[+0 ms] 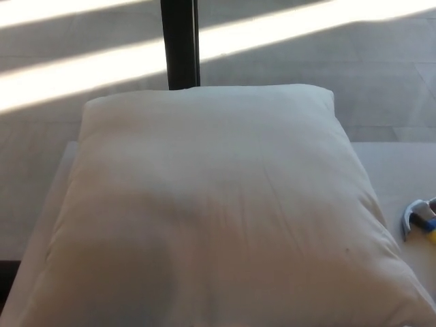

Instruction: A hammer is kept on the right hand side and a pillow is kept on the left hand side on the desk infront of the robot and the robot uses its right hand to pick up the hammer and makes a downward swinging motion to hit the pillow

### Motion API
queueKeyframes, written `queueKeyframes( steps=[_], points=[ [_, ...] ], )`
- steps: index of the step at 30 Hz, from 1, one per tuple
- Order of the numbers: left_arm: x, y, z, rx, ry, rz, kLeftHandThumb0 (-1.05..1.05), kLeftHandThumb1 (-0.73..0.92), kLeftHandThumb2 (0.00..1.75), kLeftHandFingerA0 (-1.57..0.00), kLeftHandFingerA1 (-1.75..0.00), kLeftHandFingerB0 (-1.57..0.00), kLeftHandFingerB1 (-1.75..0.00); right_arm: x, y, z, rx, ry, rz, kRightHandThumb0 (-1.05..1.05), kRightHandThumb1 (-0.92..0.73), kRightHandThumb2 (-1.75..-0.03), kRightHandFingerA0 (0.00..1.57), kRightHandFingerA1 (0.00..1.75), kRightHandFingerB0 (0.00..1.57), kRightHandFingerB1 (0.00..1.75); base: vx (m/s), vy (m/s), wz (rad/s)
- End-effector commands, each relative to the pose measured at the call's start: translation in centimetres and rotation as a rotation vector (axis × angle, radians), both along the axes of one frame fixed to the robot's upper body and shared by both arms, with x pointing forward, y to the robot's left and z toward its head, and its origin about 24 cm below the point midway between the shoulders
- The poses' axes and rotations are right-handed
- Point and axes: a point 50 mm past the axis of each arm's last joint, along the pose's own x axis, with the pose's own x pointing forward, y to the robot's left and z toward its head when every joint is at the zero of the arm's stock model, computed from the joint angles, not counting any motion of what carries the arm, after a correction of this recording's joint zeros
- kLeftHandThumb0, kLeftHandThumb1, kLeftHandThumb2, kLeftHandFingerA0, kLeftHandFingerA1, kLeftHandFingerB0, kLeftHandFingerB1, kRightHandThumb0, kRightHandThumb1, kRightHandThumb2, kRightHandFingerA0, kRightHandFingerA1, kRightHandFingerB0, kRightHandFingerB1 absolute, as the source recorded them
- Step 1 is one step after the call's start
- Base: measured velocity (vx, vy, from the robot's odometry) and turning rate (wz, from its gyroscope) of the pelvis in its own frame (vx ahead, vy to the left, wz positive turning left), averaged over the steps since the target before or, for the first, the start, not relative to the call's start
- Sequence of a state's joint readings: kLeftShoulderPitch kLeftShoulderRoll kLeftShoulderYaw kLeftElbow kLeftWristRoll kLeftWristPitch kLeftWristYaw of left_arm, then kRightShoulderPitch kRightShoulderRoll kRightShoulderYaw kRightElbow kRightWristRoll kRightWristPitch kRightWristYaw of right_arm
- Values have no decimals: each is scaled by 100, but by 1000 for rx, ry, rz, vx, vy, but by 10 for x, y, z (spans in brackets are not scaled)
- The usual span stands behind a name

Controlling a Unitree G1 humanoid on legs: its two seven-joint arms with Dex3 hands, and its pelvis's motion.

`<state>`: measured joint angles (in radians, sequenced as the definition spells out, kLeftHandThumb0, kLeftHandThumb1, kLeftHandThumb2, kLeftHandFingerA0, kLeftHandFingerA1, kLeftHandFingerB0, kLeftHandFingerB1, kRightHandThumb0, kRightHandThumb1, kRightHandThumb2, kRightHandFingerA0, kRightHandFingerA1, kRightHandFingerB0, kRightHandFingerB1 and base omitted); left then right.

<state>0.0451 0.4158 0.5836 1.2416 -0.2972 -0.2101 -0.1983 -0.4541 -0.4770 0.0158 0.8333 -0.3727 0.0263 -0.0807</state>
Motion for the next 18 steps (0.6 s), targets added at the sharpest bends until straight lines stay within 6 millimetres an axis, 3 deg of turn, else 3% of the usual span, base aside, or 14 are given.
queueKeyframes(
  steps=[1, 4, 6, 7, 9, 11, 12, 13, 15, 17, 18],
  points=[
    [-6, 3, 2, 37, -8, 18, -52, 64, 59, -73, -50, -66, -50, 18, -4, 47, 783, -373, -109, -20, -59, -110, 98, 175, 67, 170, 0, 0, 0],
    [-6, 3, 2, 38, -8, 17, -53, 63, 59, -73, -50, -69, -51, 22, -1, 56, 887, -411, -118, -15, -67, -102, 96, 175, 57, 171, 0, 0, 0],
    [-9, 3, 2, 30, -10, 25, -54, 62, 59, -74, -50, -71, -51, 24, 3, 62, 958, -441, -124, -12, -64, -109, 96, 175, 58, 172, 0, 0, 0],
    [-9, 3, 2, 33, -5, 19, -54, 63, 59, -72, -49, -65, -48, 25, 7, 67, 977, -451, -105, -14, -57, -123, 96, 175, 59, 175, 0, 0, 0],
    [-9, 3, 2, 33, -11, 20, -53, 63, 59, -72, -50, -65, -49, 26, 8, 69, 992, -451, -104, -16, -60, -119, 95, 175, 58, 175, 0, 0, 0],
    [-9, 3, 2, 43, -6, 0, -54, 65, 60, -69, -50, -61, -48, 27, 11, 72, 1007, -463, -102, -22, -61, -115, 97, 175, 63, 175, 0, 0, 0],
    [-9, 3, 2, 39, -7, -1, -55, 64, 59, -70, -50, -61, -48, 27, 12, 75, 1032, -476, -108, -20, -60, -119, 94, 175, 70, 166, 0, 0, 0],
    [-10, 3, 2, 36, -8, 3, -55, 63, 59, -70, -50, -63, -48, 28, 13, 76, 1047, -480, -111, -18, -62, -119, 98, 175, 66, 175, 0, 0, 0],
    [-9, 3, 2, 30, -16, 17, -52, 62, 59, -72, -52, -64, -49, 28, 13, 78, 1061, -480, -111, -20, -60, -119, 101, 175, 70, 175, 0, 0, 0],
    [-9, 3, 2, 20, -31, 30, -52, 63, 59, -71, -52, -67, -50, 29, 13, 81, 1121, -484, -115, -23, -69, -111, 102, 175, 72, 175, 0, 0, 0],
    [-10, 2, 1, 25, -20, 20, -54, 63, 59, -71, -51, -67, -50, 29, 12, 81, 1163, -482, -131, -21, -78, -98, 99, 175, 66, 175, 0, 0, 0]
  ],
)
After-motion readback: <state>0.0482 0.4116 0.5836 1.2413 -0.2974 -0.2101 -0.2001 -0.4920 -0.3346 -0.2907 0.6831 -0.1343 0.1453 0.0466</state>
